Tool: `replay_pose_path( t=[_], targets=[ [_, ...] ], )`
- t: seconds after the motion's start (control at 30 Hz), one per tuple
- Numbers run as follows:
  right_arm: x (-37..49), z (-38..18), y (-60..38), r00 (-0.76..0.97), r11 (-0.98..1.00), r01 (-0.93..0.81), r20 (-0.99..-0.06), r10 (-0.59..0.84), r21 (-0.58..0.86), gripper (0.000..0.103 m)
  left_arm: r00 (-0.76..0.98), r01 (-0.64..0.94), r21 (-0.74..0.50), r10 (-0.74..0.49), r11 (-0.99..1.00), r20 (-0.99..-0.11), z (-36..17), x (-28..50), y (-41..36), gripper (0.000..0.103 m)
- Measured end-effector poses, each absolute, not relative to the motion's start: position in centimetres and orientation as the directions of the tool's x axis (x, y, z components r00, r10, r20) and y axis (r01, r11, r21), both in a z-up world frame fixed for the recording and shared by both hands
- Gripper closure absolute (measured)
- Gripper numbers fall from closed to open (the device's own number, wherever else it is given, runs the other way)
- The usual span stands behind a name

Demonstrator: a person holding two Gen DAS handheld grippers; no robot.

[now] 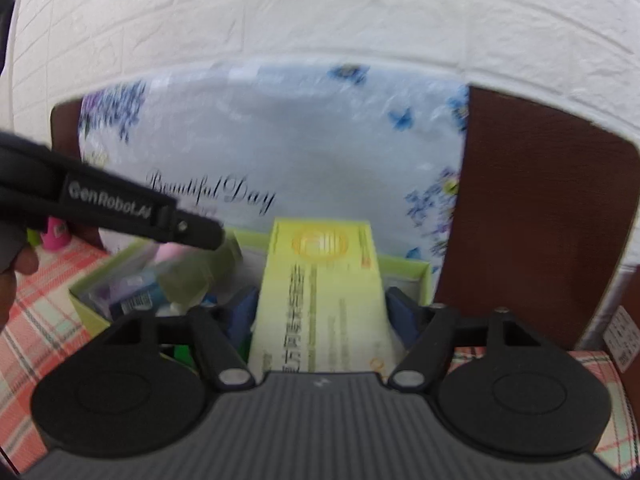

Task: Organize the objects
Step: 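Drop the olive box into the green box with left tool while right drops the yellow box, then withdraw both tools from the green box back over the glove and scrubber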

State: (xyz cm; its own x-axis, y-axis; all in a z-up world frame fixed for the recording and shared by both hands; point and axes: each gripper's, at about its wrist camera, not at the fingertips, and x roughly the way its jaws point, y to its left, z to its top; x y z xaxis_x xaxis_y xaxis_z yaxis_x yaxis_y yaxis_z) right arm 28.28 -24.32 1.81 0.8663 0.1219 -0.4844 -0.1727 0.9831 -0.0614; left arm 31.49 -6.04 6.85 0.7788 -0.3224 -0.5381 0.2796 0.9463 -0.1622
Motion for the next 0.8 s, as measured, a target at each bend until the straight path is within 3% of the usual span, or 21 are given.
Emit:
replay_pose_path(
  t=[0.03,0.17,0.5,0.8],
  targets=[
    [28.1,1.4,-24.4,0.869,0.983,-0.166,-0.482,0.111,-0.073,0.007,0.787,0.267,-0.162,-0.313,0.95,-0.531,6.4,31.3,-5.7,0.025],
    [27.1,0.5,-24.6,0.873,0.987,-0.143,-0.479,0.092,-0.072,0.0,0.785,0.261,-0.157,-0.304,0.953,-0.54,5.6,30.8,-4.9,0.025],
    [22.2,3.7,-24.7,0.886,0.994,-0.102,-0.458,0.073,-0.039,0.0,0.788,0.231,-0.171,-0.287,0.958,-0.544,8.2,26.3,-4.2,0.024],
    [15.7,5.2,-24.9,0.851,1.0,0.002,-0.524,-0.014,-0.024,0.0,0.798,0.229,-0.153,-0.275,0.961,-0.537,8.7,18.6,-3.9,0.023]
  ],
)
